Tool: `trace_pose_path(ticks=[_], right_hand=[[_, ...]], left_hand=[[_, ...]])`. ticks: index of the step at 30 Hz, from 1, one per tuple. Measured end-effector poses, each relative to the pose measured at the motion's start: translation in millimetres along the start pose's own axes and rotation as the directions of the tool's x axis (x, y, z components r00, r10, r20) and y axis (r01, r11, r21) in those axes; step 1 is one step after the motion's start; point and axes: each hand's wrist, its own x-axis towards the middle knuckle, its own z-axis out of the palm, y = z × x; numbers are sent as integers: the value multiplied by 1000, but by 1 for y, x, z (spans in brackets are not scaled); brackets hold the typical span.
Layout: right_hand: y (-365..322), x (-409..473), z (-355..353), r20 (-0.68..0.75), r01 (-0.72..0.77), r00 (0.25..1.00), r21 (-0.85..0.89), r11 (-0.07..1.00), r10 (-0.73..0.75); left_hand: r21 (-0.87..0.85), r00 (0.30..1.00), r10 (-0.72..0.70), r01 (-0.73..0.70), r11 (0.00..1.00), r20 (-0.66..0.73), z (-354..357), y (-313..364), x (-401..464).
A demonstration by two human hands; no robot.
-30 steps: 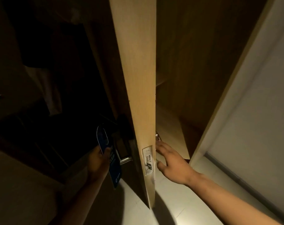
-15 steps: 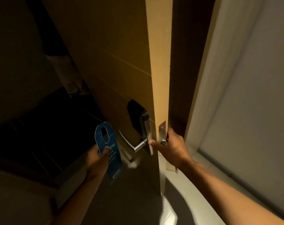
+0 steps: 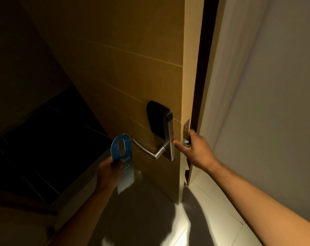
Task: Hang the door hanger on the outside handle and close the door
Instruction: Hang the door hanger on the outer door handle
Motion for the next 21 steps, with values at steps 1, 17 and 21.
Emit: trace_pose_path(ticks=[1,17,21], right_hand=[[1,0,-2,2,1,1000,-4,1000,-1],[7,9,-14,45,16,999,26,1000,-18],[5,8,-16,44,9,999,41,999,-11]], left_hand=[[39,1000,14,-15,999,22,3,3,4],[51,982,101,-111,993,161,34,33,29],[52,977,132,-143,988,167,40,40,30]])
